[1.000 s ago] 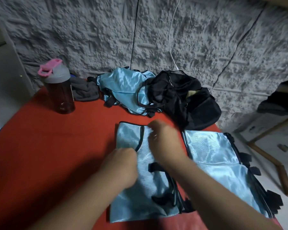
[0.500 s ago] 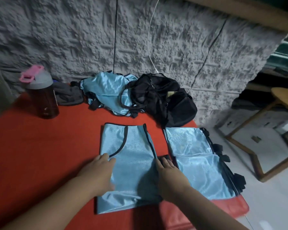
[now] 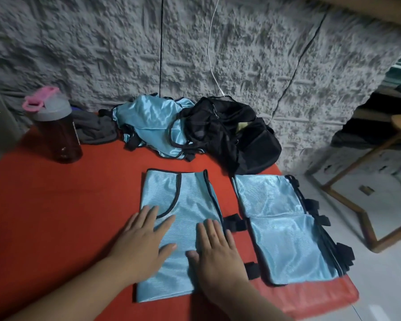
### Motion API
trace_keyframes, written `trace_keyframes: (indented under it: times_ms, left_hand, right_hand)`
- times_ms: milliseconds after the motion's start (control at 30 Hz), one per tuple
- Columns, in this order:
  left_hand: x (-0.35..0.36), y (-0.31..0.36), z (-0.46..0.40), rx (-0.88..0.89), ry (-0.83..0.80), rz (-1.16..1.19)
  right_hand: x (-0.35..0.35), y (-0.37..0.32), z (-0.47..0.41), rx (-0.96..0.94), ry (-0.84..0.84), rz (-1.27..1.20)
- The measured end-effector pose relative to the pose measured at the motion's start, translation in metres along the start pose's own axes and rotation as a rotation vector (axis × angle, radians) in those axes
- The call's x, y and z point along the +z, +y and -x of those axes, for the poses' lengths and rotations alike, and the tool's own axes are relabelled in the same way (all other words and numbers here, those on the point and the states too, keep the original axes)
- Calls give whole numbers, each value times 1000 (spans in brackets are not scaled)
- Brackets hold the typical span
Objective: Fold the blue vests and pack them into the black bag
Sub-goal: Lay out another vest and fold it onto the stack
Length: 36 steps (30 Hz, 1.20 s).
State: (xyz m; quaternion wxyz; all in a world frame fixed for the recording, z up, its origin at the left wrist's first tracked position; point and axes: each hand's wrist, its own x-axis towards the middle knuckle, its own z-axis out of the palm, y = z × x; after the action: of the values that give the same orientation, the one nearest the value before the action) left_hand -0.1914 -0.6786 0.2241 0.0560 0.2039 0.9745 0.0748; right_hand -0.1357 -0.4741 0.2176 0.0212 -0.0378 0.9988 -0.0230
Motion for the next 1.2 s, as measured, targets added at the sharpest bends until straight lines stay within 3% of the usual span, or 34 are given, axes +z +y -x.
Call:
trace_keyframes:
  times_ms: [167,300,400,533,733,933,1100,1200]
  left_hand:
    - [6,-4,-1,-10,-48,-103]
    - [-4,-8,-6,2,-60,-84]
    - [-10,-5,-14,8,7,-91]
    - [1,1,-22,-1,-17,-66]
    - [14,2,-22,1,1,-38]
    - [3,5,-28,-29,-4,13]
    - [-22,-1,-55,-61,148,80]
    - [-22,4,-75,-62,112,105]
  right_hand:
    - [-4,4,4,2,-81,-70]
    - [-23,-7,-24,8,42,-45]
    - [-39,-10,-68,-100,179,-142]
    - [-41,-2,-117,-130,49,-187]
    - [-7,25,-123,35,-70,-174]
    - [-11,21,-126,78,-108,-185]
    - [-22,14,-135,41,21,-172]
    - [-13,15,-138,42,-39,-227]
